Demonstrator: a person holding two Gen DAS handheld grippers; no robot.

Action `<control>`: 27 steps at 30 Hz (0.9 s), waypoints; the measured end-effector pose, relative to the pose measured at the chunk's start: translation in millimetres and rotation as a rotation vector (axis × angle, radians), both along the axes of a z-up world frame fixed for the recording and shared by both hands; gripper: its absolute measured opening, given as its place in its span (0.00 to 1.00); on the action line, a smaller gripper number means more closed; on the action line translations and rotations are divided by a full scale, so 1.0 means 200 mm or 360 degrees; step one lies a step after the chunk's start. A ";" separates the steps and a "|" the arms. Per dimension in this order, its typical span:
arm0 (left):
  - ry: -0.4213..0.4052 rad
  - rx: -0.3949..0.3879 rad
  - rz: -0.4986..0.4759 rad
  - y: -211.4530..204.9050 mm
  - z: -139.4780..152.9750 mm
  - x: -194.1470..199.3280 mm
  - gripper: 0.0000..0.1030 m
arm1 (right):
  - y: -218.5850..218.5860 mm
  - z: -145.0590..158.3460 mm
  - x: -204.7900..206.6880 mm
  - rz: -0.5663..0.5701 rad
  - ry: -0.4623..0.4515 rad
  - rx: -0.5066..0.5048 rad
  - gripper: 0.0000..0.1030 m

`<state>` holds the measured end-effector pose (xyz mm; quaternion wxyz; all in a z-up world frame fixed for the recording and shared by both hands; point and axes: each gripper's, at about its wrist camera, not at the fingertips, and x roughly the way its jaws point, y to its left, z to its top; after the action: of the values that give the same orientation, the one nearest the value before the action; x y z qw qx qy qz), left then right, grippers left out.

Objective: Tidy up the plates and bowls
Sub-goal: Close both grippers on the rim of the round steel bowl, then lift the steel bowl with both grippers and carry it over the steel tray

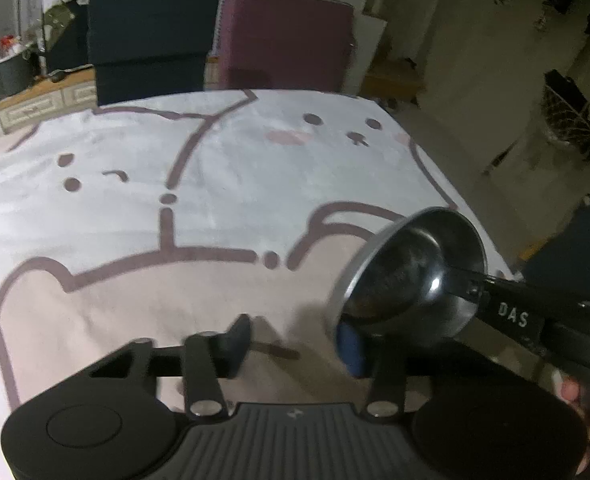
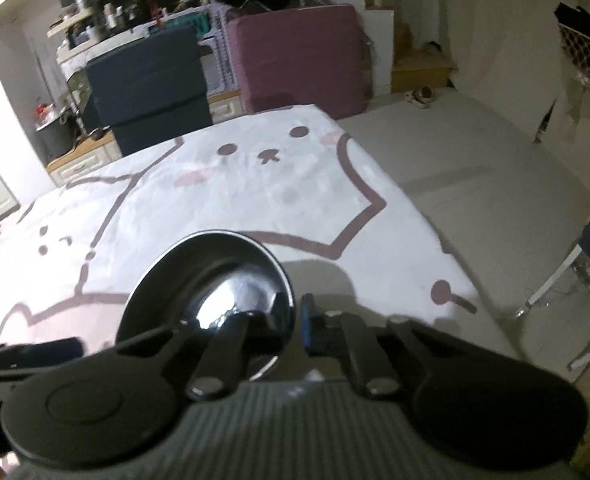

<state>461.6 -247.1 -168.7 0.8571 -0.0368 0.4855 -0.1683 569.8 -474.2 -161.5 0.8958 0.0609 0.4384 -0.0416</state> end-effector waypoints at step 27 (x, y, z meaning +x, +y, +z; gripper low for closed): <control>-0.0357 -0.0071 0.0095 0.61 0.59 -0.50 0.07 | 0.40 0.47 -0.37 0.0330 -0.0284 0.0218 0.05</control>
<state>362.3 -124.5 -51.2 0.9096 -0.0512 0.3813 -0.1567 495.1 -394.9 -68.0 0.9244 0.0797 0.3628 0.0866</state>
